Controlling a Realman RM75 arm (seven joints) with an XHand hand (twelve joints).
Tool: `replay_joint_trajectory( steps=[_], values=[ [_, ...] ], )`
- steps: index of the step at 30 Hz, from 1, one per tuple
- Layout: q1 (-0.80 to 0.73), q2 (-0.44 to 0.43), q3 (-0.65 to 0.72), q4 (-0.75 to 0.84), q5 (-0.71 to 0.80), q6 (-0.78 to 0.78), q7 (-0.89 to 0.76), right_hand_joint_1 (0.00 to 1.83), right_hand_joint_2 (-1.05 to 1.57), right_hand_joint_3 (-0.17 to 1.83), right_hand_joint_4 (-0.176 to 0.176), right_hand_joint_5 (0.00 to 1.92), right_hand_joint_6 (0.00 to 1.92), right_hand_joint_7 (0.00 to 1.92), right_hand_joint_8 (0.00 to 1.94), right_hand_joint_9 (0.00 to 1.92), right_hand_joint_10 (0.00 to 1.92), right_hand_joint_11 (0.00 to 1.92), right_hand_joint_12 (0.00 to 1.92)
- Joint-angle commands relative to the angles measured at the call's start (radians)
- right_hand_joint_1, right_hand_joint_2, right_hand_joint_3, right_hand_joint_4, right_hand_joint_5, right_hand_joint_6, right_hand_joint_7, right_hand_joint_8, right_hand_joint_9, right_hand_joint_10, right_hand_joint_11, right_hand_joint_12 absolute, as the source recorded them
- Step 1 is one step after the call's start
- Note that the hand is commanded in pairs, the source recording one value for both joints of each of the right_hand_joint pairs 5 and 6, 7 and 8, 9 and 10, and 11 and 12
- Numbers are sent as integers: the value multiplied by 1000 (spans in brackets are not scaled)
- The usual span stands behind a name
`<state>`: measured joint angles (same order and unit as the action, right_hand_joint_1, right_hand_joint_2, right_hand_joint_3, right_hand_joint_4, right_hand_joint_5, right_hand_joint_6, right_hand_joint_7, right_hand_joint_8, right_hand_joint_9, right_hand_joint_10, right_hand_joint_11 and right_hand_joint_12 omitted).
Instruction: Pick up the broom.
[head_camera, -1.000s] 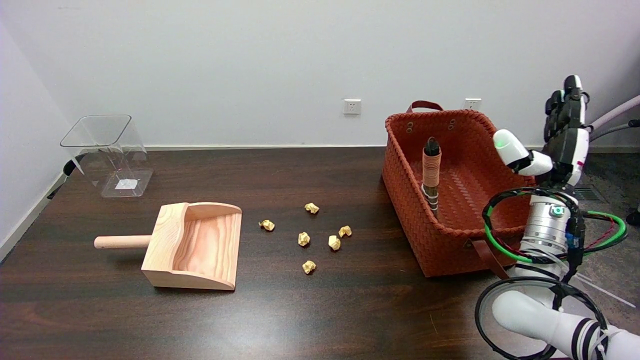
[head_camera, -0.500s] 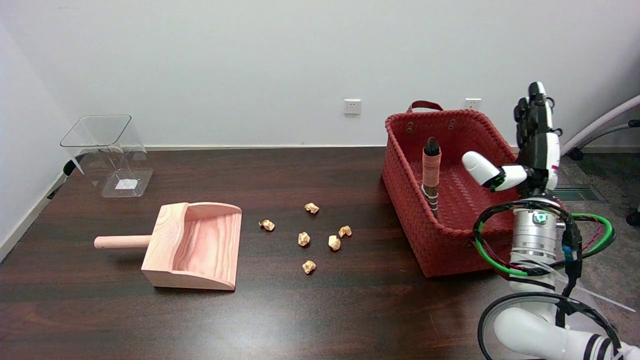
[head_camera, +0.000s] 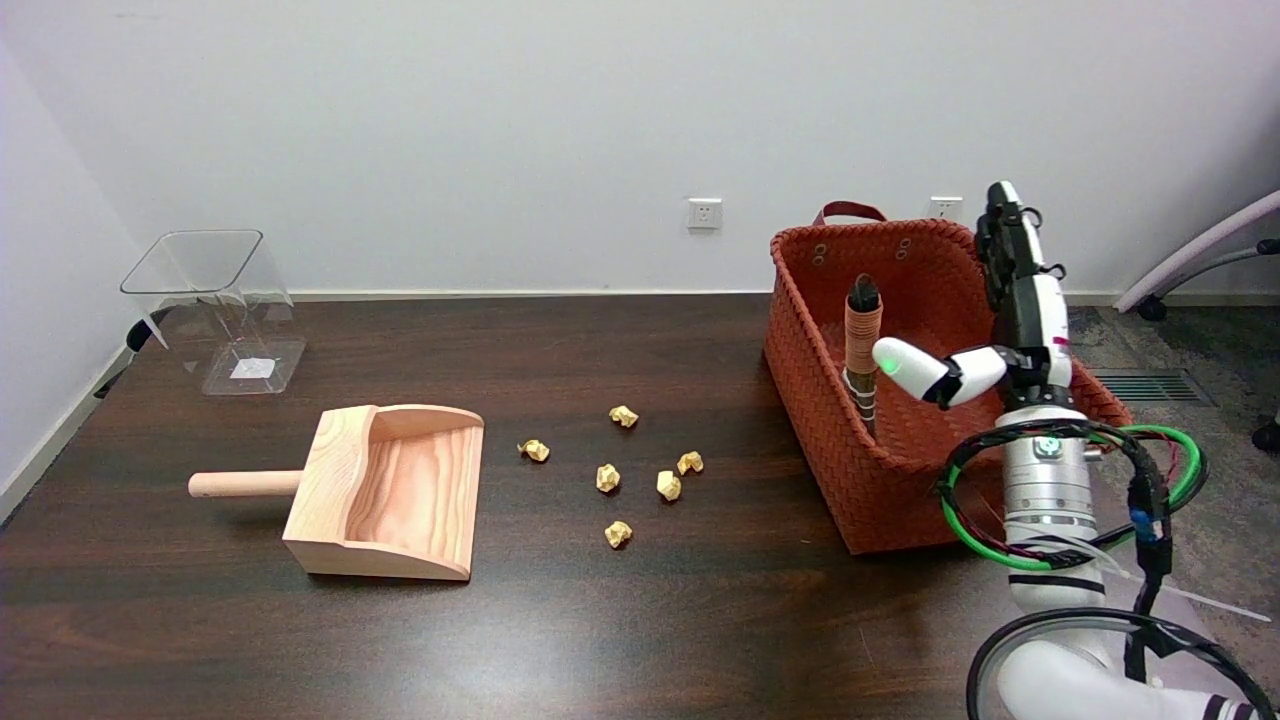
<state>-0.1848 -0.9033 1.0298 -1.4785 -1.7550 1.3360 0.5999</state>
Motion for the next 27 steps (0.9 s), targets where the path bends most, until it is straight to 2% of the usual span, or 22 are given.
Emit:
replay_joint_trajectory(
  steps=[1,14,27],
  values=[
    [-92,10,76,-160,-18,-217,-202,1146,-467,1136,0,86,86,93,93,86,86,86,86],
    [-79,19,122,-200,-20,-426,-204,1156,-488,1173,0,86,86,132,132,86,86,86,86],
    [-84,17,135,-208,-70,-434,-204,1168,-451,1150,0,94,94,250,250,94,94,94,94]
  ],
)
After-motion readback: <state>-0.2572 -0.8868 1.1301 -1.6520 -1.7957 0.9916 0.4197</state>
